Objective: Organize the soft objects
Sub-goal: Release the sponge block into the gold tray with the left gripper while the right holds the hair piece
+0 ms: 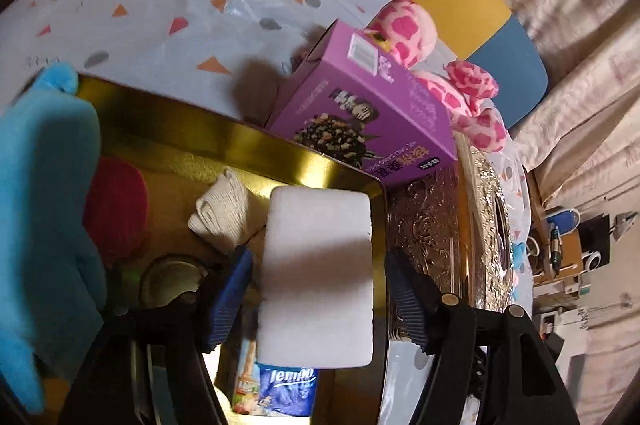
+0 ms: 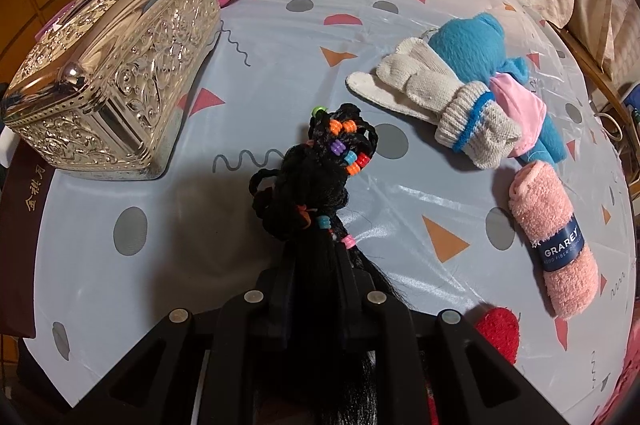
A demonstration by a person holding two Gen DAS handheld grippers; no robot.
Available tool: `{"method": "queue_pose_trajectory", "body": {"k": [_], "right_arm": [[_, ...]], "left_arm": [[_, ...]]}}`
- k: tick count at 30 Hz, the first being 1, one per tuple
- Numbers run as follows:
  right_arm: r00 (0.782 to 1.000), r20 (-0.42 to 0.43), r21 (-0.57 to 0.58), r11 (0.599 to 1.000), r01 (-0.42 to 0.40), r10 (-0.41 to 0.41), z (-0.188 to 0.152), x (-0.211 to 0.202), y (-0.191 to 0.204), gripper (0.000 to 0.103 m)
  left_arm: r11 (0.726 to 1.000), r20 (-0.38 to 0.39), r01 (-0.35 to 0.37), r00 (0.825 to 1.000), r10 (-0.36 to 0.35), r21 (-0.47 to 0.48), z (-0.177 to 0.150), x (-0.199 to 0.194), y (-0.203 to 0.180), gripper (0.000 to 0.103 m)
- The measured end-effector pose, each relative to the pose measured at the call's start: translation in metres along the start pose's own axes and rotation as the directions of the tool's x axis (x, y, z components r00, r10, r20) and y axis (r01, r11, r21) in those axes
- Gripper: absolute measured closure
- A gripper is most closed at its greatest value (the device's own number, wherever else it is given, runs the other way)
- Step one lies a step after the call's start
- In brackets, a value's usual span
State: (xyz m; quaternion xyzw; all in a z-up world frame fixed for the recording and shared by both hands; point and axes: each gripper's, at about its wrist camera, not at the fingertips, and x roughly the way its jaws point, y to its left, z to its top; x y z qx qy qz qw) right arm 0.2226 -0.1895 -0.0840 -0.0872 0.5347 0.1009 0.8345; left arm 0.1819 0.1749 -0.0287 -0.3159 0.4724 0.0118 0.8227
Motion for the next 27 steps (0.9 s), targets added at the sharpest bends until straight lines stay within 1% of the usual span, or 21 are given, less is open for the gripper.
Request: {"method": "queue_pose_trajectory", "body": {"k": [3,6,9,12,16,19,22,24,27], "right_arm": [[1.0,0.001,-0.005,1.0,0.004,-0.004,0.0,0.0,-0.001,0.087],[1.0,0.003,-0.01,1.0,0.008,-0.008,0.0,0.0,-0.001,0.087],[1.0,0.005,-0.018,1.0,0.017,-0.017,-0.001,-0.001,0.001,0.088],[1.0,0.008,-0.031,0.999,0.029,-0.029,-0.002,-0.002,0.003,0.088],[0.999,0.011,-0.042,0.998,0.042,-0.042,-0.003,-0.003,0.006,0.087],[0.998,0.009,-0.048,0.997,0.055,-0.054,-0.004,-0.004,0.008,0.087],[0.998,-0.003,-0.041,0.997,0.06,-0.06,-0.005,-0.005,0.01,0.087],[0.998,-0.022,-0.028,0.998,0.058,-0.059,-0.006,-0.007,0.011,0.087],[0.997,-0.052,-0.001,0.998,0.06,-0.06,-0.007,-0.01,0.014,0.087]], "left_arm": [[0.998,0.045,-0.027,0.999,0.024,0.059,-0.003,-0.014,-0.006,0.032],[0.989,0.098,-0.07,0.994,0.057,0.132,-0.012,-0.029,-0.012,0.032],[0.969,0.159,-0.126,0.983,0.093,0.211,-0.028,-0.048,-0.016,0.032],[0.945,0.207,-0.185,0.97,0.131,0.268,-0.046,-0.059,-0.02,0.032],[0.925,0.259,-0.227,0.954,0.149,0.305,-0.067,-0.077,-0.018,0.032],[0.91,0.286,-0.248,0.946,0.154,0.331,-0.08,-0.087,-0.019,0.029],[0.893,0.321,-0.273,0.934,0.156,0.358,-0.091,-0.097,-0.022,0.028],[0.889,0.336,-0.275,0.93,0.15,0.366,-0.097,-0.102,-0.022,0.027],[0.884,0.341,-0.274,0.929,0.142,0.378,-0.102,-0.107,-0.022,0.027]]}}
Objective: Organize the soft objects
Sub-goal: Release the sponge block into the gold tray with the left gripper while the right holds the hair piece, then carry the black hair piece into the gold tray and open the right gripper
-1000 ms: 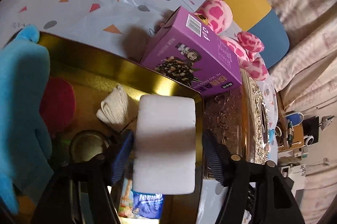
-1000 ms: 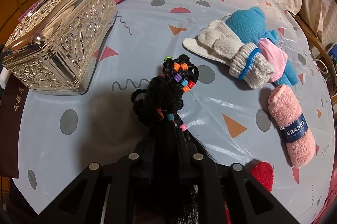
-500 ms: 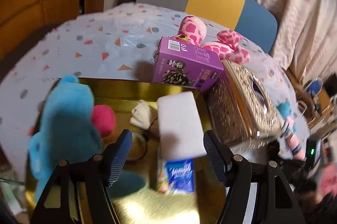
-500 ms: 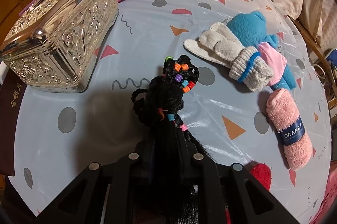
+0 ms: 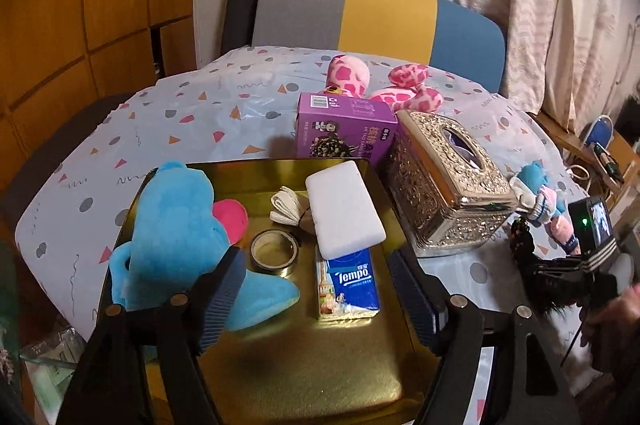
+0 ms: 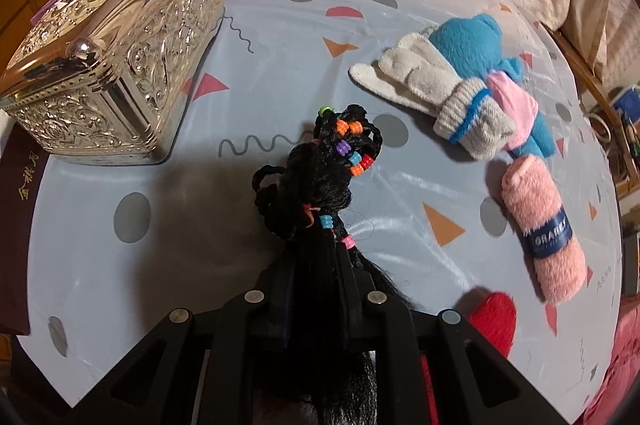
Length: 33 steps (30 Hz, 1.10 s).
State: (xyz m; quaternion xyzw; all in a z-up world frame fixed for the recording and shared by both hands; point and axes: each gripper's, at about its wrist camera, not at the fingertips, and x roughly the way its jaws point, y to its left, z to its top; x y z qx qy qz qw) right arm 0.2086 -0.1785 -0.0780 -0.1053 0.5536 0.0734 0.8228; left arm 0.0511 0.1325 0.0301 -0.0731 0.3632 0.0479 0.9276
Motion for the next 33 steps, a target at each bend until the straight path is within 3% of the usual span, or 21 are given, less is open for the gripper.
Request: {"method": "queue_pose_trajectory", "body": {"k": [9,17,21,28,30,33], "right_arm": [[0.995,-0.025,0.08,0.992,-0.099,0.101,-0.017,-0.016,0.017,0.088],[0.982,0.045,0.108,0.977,-0.187,0.183,-0.042,-0.047,0.039,0.09],[0.97,0.111,0.082,0.97,-0.227,0.217,-0.047,-0.077,0.056,0.091],[0.919,0.218,-0.08,0.945,-0.317,0.327,-0.029,-0.129,0.12,0.095],[0.92,0.221,-0.127,0.945,-0.301,0.323,-0.023,-0.132,0.135,0.095],[0.924,0.22,-0.057,0.949,-0.309,0.314,-0.018,-0.131,0.123,0.094]], "left_arm": [[1.0,-0.001,0.004,1.0,-0.004,-0.022,-0.006,-0.003,0.008,0.027],[0.998,-0.012,0.004,1.0,-0.005,-0.058,-0.011,0.0,0.021,0.027],[0.996,0.005,0.003,1.0,-0.003,-0.09,-0.01,-0.004,0.032,0.027],[0.988,0.029,-0.032,0.999,0.037,-0.154,-0.004,-0.012,0.058,0.027],[0.985,0.028,-0.038,0.999,0.043,-0.169,-0.005,-0.013,0.064,0.027],[0.983,0.025,-0.03,0.999,0.036,-0.182,-0.007,-0.015,0.07,0.027]]}}
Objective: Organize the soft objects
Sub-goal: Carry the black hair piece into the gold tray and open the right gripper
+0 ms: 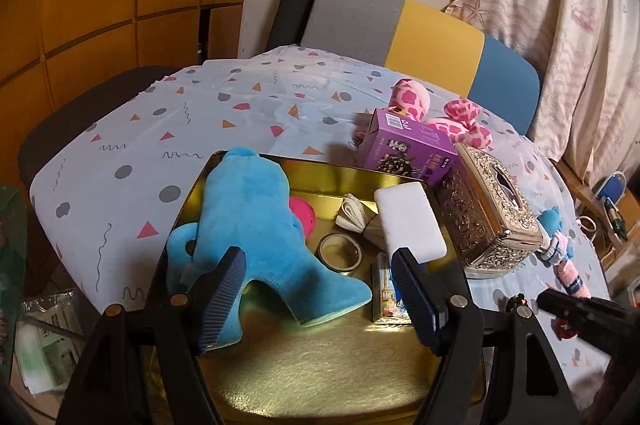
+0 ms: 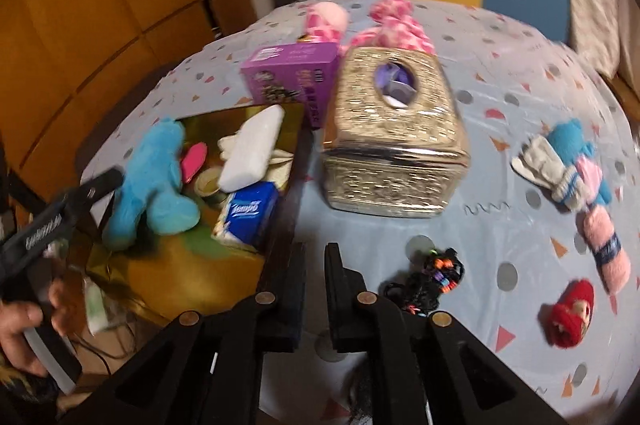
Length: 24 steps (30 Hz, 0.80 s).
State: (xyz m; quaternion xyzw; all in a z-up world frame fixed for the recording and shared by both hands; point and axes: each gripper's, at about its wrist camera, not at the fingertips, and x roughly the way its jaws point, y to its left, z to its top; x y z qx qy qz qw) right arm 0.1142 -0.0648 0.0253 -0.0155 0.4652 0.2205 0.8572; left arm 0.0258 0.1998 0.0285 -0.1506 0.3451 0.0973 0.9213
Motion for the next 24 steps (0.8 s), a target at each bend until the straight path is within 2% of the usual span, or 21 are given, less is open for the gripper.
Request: {"method": "queue_pose_trajectory", "body": {"k": [1,3,6,8,13,14,15,16,18,20,24], "right_arm": [[1.0,-0.003,0.02,1.0,0.013,-0.013,0.001,0.0,-0.008,0.092],[0.999,-0.034,0.068,0.997,0.045,-0.043,-0.003,-0.001,-0.028,0.069],[0.994,-0.08,0.101,0.992,0.081,-0.073,-0.016,0.004,-0.048,0.06],[0.989,-0.123,0.102,0.99,0.095,-0.082,-0.024,0.015,-0.053,0.058],[0.964,-0.241,0.087,0.987,0.138,-0.113,-0.043,0.063,-0.055,0.059],[0.955,-0.265,0.075,0.985,0.155,-0.13,-0.047,0.073,-0.055,0.068],[0.958,-0.24,0.061,0.983,0.173,-0.154,-0.048,0.074,-0.053,0.077],[0.963,-0.201,0.035,0.982,0.188,-0.177,-0.049,0.072,-0.051,0.081],[0.962,-0.203,0.039,0.981,0.192,-0.18,-0.049,0.072,-0.05,0.088],[0.97,-0.183,0.067,0.983,0.173,-0.158,-0.045,0.062,-0.048,0.088],[0.997,-0.061,0.057,0.997,0.059,-0.056,-0.025,0.026,-0.019,0.088]], "left_arm": [[1.0,0.003,0.003,1.0,-0.003,0.0,0.0,-0.001,0.001,0.026],[1.0,0.008,0.005,1.0,-0.005,0.001,-0.002,-0.002,0.002,0.026],[1.0,-0.006,0.016,1.0,-0.016,-0.012,-0.004,0.003,0.003,0.026],[0.999,-0.015,0.027,1.0,-0.027,-0.018,-0.005,0.005,0.002,0.026],[0.999,-0.015,0.033,0.999,-0.033,0.006,-0.007,0.003,-0.003,0.026],[0.999,-0.013,0.031,0.999,-0.031,0.009,-0.008,0.002,-0.003,0.026],[1.0,-0.012,0.027,1.0,-0.027,0.011,-0.008,0.001,-0.003,0.026],[1.0,-0.01,0.022,1.0,-0.022,0.013,-0.008,0.001,-0.003,0.026],[1.0,-0.005,0.011,1.0,-0.011,0.016,-0.008,0.0,-0.001,0.026],[1.0,-0.002,0.005,1.0,-0.005,0.015,-0.007,-0.001,0.0,0.026],[1.0,0.0,-0.008,1.0,0.008,0.011,-0.007,0.0,0.003,0.026]]}}
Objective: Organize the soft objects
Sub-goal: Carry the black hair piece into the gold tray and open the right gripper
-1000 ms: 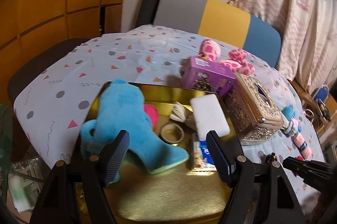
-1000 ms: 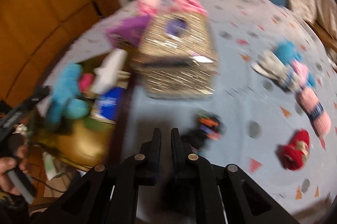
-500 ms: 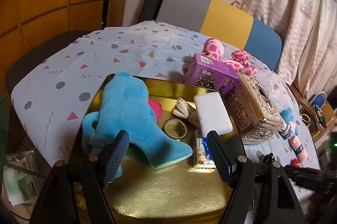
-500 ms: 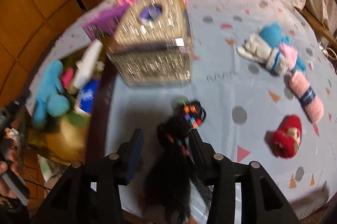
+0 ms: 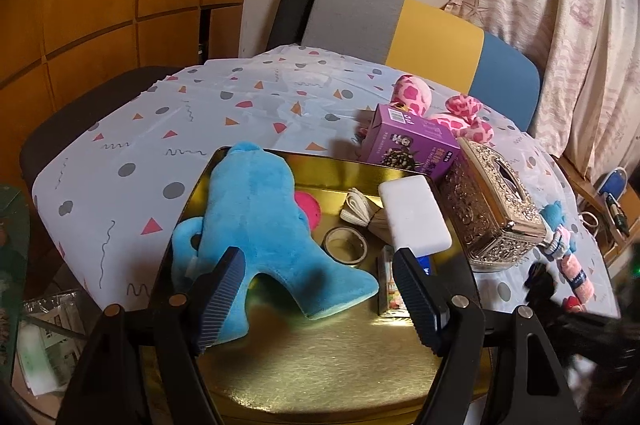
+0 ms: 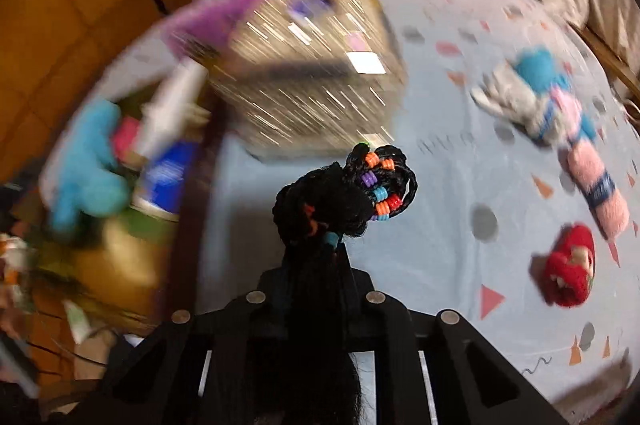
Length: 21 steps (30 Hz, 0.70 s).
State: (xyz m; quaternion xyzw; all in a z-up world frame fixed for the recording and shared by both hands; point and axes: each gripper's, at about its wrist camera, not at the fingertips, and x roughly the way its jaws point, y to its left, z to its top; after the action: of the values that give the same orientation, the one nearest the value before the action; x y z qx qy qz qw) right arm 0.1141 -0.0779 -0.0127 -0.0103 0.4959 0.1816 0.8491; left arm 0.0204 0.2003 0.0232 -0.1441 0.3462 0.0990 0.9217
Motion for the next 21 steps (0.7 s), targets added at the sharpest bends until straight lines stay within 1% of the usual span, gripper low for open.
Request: {"method": "queue_pose_trajectory", "body": {"k": [2,4,6,8,10,11,12,13,16,18,20,21], "right_arm": [[0.997,0.041,-0.026,0.998,-0.063,0.064,0.008,-0.015,0.019,0.088],[0.988,0.073,-0.054,0.99,-0.129,0.133,0.019,-0.025,0.041,0.088],[0.979,0.08,-0.063,0.981,-0.182,0.187,0.025,-0.027,0.059,0.088],[0.972,0.065,-0.049,0.974,-0.221,0.224,0.032,-0.017,0.076,0.088],[0.974,0.044,-0.046,0.974,-0.222,0.224,0.035,-0.001,0.092,0.088],[0.975,0.031,-0.047,0.975,-0.217,0.219,0.033,0.006,0.093,0.088],[0.977,0.005,-0.046,0.976,-0.211,0.211,0.032,0.017,0.098,0.088],[0.979,-0.011,-0.047,0.978,-0.204,0.203,0.032,0.024,0.097,0.088],[0.989,-0.032,-0.084,0.986,-0.147,0.145,0.029,0.043,0.102,0.088],[0.99,-0.054,-0.084,0.987,-0.137,0.132,0.027,0.056,0.102,0.088],[0.991,-0.06,-0.096,0.988,-0.121,0.116,0.025,0.062,0.102,0.087],[0.993,-0.06,-0.105,0.989,-0.105,0.099,0.024,0.066,0.102,0.085]], "left_arm": [[1.0,0.001,-0.004,1.0,0.004,-0.006,0.0,-0.001,0.001,0.026],[1.0,0.004,-0.005,1.0,0.005,-0.01,0.0,-0.002,0.002,0.026],[1.0,0.007,-0.007,1.0,0.007,-0.009,0.0,-0.003,0.003,0.026],[1.0,0.008,-0.007,1.0,0.007,-0.008,-0.001,-0.004,0.003,0.026],[1.0,0.007,-0.01,1.0,0.01,-0.005,-0.001,-0.005,0.003,0.026],[1.0,0.007,-0.011,1.0,0.011,-0.004,-0.001,-0.006,0.004,0.026],[1.0,0.007,-0.012,1.0,0.012,-0.004,-0.002,-0.007,0.005,0.026],[1.0,0.007,-0.013,1.0,0.013,-0.004,-0.003,-0.007,0.006,0.026],[1.0,0.002,-0.018,1.0,0.018,-0.001,-0.005,-0.007,0.008,0.026],[1.0,-0.006,-0.019,1.0,0.019,-0.001,-0.007,-0.005,0.008,0.026],[1.0,-0.01,-0.019,1.0,0.019,-0.002,-0.008,-0.004,0.008,0.026],[1.0,-0.012,-0.017,1.0,0.017,-0.001,-0.008,-0.003,0.007,0.026]]}}
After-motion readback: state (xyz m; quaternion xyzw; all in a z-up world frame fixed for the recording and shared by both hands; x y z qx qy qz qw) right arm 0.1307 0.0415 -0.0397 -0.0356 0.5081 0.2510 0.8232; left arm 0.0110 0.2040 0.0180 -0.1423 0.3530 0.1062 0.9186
